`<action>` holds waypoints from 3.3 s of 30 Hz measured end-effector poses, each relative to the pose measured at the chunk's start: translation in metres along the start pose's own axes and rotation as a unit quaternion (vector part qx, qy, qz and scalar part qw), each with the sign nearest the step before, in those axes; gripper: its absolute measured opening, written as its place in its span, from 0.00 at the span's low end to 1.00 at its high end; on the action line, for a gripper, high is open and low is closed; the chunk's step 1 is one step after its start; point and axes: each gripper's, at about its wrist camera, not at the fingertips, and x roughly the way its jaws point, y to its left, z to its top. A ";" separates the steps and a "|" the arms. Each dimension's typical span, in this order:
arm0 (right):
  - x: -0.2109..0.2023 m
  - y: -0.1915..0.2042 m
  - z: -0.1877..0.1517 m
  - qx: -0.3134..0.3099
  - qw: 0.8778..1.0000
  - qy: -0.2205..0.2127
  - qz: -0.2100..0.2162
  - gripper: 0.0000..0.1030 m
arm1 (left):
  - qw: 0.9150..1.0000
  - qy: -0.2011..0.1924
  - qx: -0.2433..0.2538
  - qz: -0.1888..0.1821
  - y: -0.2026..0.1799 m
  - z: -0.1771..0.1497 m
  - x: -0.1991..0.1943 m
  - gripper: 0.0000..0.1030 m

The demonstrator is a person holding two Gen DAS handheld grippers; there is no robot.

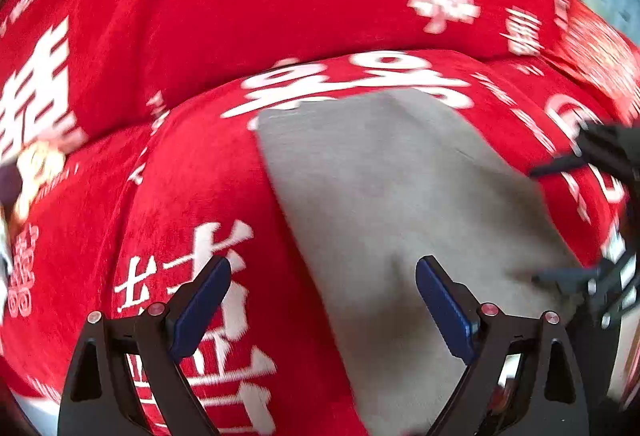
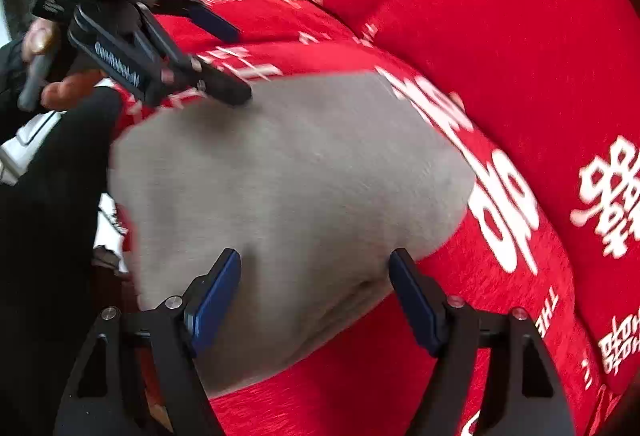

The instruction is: Fold small clothes

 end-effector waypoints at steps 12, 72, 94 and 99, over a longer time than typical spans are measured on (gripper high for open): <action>0.026 0.058 -0.040 -0.060 0.995 0.063 0.050 0.77 | 0.999 0.047 0.020 -0.015 -0.015 -0.063 0.015 0.95; 0.005 0.030 -0.008 0.357 0.925 0.038 -0.126 0.79 | 0.983 0.003 -0.162 0.089 -0.021 -0.046 -0.004 1.00; -0.014 0.050 -0.006 0.364 0.920 0.022 -0.147 0.79 | 0.982 -0.011 -0.161 0.098 -0.036 -0.056 -0.032 1.00; -0.018 0.053 -0.006 0.361 0.920 0.019 -0.149 0.79 | 0.981 -0.016 -0.160 0.106 -0.036 -0.058 -0.041 1.00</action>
